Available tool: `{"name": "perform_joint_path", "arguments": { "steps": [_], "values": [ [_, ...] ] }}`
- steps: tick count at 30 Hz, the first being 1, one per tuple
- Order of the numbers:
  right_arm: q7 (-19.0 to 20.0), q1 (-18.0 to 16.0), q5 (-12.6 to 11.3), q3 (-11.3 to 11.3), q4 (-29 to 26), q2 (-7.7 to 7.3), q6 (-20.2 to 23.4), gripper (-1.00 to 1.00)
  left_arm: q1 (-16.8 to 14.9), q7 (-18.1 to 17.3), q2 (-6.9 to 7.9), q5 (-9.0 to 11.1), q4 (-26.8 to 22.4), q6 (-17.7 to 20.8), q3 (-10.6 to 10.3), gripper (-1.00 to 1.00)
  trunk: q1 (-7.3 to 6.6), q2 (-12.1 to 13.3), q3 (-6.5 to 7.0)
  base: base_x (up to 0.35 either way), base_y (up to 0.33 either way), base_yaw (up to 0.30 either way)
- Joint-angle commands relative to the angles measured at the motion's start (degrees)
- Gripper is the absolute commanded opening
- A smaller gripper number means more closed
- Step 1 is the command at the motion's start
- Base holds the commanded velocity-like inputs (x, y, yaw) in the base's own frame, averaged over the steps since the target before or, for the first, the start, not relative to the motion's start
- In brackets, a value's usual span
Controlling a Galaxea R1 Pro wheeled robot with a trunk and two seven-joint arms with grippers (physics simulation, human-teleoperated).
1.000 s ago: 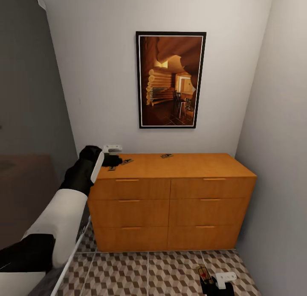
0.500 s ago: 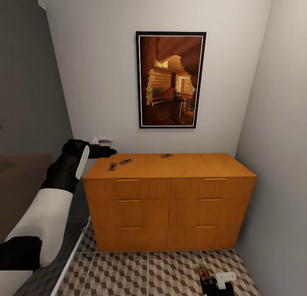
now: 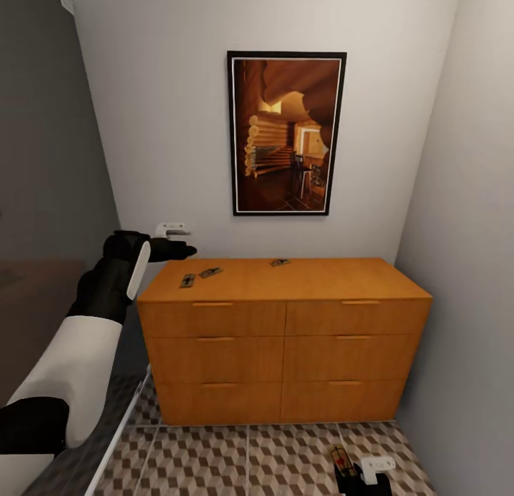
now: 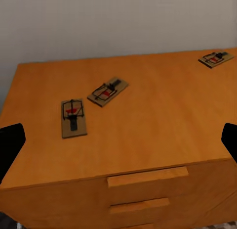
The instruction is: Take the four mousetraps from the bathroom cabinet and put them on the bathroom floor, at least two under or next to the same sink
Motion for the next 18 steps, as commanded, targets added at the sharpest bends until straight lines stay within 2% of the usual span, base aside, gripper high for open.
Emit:
{"name": "perform_joint_path", "arguments": {
  "steps": [1,11,14,16,18],
  "values": [
    [0.0,0.0,0.2,0.0,0.0,0.08,-0.2,-1.0,0.0,-0.1,0.05,-0.1,0.0,0.2,-0.2,1.0,0.01,0.0,-0.07,0.186,0.0,0.0],
    [0.2,0.0,0.1,0.0,0.1,0.28,0.8,-1.0,0.0,-0.1,-0.03,-0.1,0.0,0.1,-0.7,1.0,0.01,0.0,-0.07,0.222,0.0,0.0],
    [0.3,0.0,0.1,0.0,0.1,0.24,4.2,-1.0,0.0,-0.1,-0.04,-0.1,0.0,0.1,-1.0,1.0,0.01,0.0,-0.07,0.233,0.0,0.0],
    [0.8,0.0,0.0,0.0,0.1,0.22,8.5,-1.0,0.0,-0.1,-0.04,-0.1,0.1,0.1,-1.6,1.0,0.01,0.0,-0.07,0.234,0.0,0.0],
    [1.5,0.3,0.0,0.0,0.1,0.24,10.8,-1.0,0.0,-0.1,-0.01,-0.1,0.1,0.1,-2.0,1.0,0.01,0.0,-0.07,0.234,0.0,0.0]
  ]
}}
